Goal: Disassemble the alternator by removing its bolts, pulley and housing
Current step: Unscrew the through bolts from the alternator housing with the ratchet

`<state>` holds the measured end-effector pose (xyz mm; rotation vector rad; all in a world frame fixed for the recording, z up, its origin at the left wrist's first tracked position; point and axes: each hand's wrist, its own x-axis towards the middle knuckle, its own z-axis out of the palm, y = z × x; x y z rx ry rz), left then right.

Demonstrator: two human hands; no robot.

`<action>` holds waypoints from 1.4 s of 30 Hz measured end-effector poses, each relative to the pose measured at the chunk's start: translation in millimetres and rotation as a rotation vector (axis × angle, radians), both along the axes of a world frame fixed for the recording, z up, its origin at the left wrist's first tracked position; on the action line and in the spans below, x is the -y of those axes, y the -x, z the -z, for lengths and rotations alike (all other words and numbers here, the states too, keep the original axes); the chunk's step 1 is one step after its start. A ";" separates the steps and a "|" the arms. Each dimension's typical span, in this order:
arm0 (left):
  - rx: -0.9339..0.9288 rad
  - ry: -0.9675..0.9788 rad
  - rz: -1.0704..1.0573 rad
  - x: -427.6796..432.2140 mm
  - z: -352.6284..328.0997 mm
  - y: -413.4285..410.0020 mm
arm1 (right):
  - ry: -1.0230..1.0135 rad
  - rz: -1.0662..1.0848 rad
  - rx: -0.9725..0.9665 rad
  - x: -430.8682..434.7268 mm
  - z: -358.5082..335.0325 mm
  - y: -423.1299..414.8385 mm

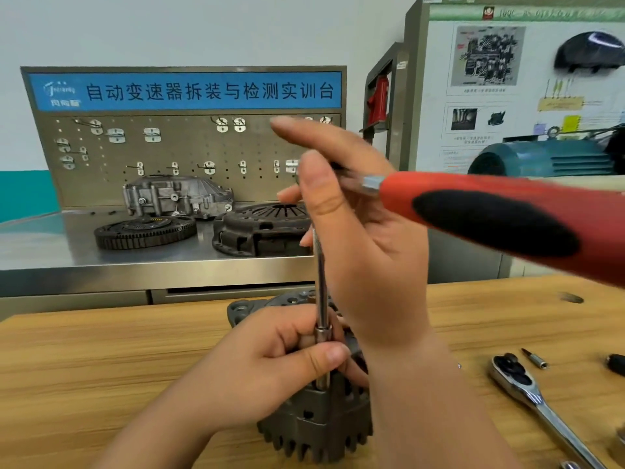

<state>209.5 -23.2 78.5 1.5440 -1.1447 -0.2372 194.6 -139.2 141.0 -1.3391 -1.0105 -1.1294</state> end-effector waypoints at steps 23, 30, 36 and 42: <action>-0.006 0.014 -0.041 2.1 -1.1 0.3 | 0.112 0.111 -0.143 2.6 -1.2 3.7; -0.009 0.034 -0.058 0.3 -1.6 1.5 | -0.183 -0.664 -0.509 0.7 2.3 -2.7; -0.040 0.040 -0.041 0.9 -2.7 2.3 | -0.208 -0.721 -0.576 0.2 5.5 -6.3; -0.032 0.004 -0.086 -0.6 1.0 -0.2 | 0.040 0.070 -0.120 3.6 1.7 1.0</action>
